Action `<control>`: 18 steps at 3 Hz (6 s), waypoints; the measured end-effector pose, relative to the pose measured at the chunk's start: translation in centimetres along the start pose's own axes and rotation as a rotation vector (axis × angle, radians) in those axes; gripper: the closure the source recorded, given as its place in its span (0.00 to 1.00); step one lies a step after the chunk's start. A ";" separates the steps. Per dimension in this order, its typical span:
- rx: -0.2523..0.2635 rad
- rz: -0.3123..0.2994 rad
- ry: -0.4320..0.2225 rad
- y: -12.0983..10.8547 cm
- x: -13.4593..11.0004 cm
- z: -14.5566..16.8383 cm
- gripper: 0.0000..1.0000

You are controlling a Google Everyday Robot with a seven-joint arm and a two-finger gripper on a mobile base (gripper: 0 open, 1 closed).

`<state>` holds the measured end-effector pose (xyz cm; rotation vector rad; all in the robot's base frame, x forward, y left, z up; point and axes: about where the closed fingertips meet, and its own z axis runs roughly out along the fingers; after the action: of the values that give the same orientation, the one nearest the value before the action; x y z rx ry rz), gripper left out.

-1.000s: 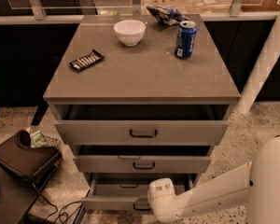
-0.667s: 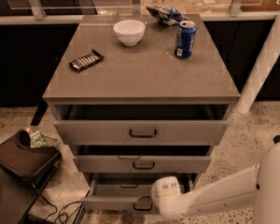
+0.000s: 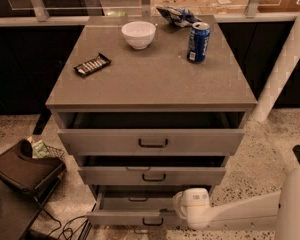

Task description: Open bottom drawer

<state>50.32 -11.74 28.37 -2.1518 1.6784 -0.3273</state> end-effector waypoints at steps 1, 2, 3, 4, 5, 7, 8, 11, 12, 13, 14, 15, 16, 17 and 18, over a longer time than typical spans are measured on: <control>-0.007 0.053 -0.029 0.7 1.7 2.3 1.00; -0.022 0.102 -0.043 1.7 2.9 4.9 1.00; -0.039 0.137 -0.044 2.5 3.2 7.2 1.00; -0.069 0.158 -0.041 3.4 3.1 9.1 1.00; -0.118 0.189 -0.013 5.4 3.0 9.4 1.00; -0.215 0.196 0.027 8.5 1.9 7.7 1.00; -0.215 0.196 0.027 8.2 1.9 7.3 1.00; -0.310 0.200 0.034 10.0 1.0 6.7 1.00; -0.247 0.213 0.017 8.3 1.9 6.4 1.00; -0.208 0.210 -0.015 7.1 2.6 7.4 1.00; -0.215 0.209 -0.053 7.2 2.6 9.4 1.00; -0.260 0.207 -0.079 8.3 2.1 12.2 1.00; -0.337 0.214 -0.093 11.3 1.6 14.4 1.00; -0.350 0.219 -0.094 11.7 1.5 14.1 1.00; -0.362 0.226 -0.087 12.5 1.6 13.7 1.00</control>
Offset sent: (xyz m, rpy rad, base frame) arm 0.0187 -0.0349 -0.0870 0.1066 0.0772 -0.1203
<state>45.44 -13.65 10.55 -2.1464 2.0300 0.1441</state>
